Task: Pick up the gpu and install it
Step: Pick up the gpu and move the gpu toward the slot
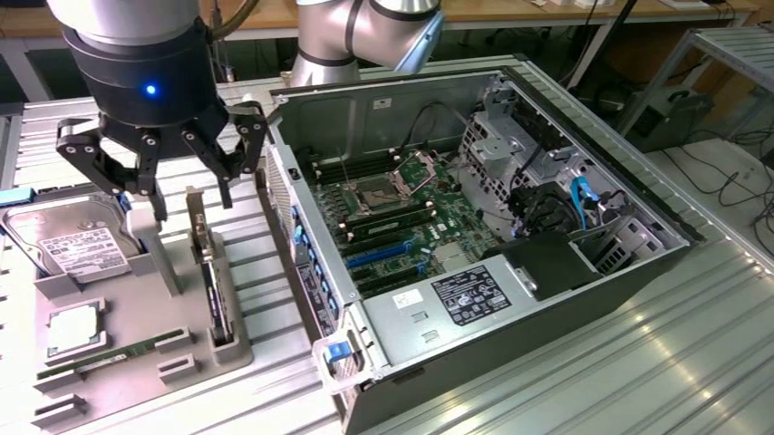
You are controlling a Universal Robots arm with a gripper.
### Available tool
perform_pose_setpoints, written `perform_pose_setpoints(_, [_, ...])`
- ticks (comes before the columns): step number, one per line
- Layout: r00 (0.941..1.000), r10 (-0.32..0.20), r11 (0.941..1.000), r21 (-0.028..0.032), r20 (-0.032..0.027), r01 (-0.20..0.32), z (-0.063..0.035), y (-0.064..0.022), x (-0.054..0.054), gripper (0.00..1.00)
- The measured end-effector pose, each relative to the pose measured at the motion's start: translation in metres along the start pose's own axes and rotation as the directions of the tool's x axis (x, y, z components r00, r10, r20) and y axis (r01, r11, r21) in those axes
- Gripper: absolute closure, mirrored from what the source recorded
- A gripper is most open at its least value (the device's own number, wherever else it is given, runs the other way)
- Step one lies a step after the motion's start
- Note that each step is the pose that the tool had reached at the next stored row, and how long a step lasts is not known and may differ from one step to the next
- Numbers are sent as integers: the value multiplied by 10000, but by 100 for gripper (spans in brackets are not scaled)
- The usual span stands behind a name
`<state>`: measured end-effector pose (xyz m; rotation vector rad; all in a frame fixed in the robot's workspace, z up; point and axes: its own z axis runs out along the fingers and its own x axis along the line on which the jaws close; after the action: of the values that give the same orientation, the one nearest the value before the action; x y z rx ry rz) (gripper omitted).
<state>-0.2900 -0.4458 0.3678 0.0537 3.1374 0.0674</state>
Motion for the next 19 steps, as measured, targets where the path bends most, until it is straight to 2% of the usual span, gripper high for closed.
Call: perform_pose_setpoints(19, [10000,0,10000,37,-2,0,200,-9,1,40])
